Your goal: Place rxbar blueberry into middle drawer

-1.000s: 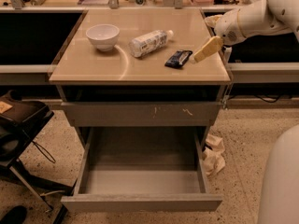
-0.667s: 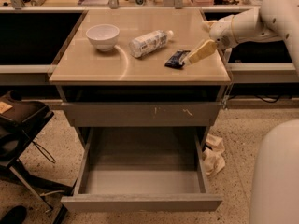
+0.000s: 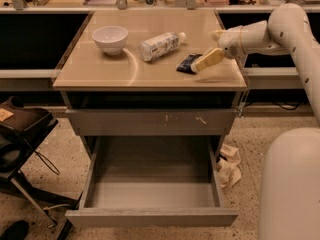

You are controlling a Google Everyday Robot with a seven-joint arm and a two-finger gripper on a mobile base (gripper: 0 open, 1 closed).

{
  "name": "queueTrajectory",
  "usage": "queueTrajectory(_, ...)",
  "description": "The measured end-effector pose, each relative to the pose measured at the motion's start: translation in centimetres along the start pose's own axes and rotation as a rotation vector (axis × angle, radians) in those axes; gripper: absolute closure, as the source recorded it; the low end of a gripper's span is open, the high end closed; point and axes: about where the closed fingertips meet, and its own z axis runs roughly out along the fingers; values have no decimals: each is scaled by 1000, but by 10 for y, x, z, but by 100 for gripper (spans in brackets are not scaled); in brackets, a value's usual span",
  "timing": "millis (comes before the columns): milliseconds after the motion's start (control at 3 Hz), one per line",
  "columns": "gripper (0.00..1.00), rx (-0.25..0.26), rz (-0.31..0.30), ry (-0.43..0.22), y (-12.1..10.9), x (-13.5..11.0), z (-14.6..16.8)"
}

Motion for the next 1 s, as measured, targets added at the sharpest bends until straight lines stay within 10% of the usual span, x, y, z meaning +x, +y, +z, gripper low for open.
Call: queueTrajectory(1000, 0, -22, 35, 141, -3, 32, 19)
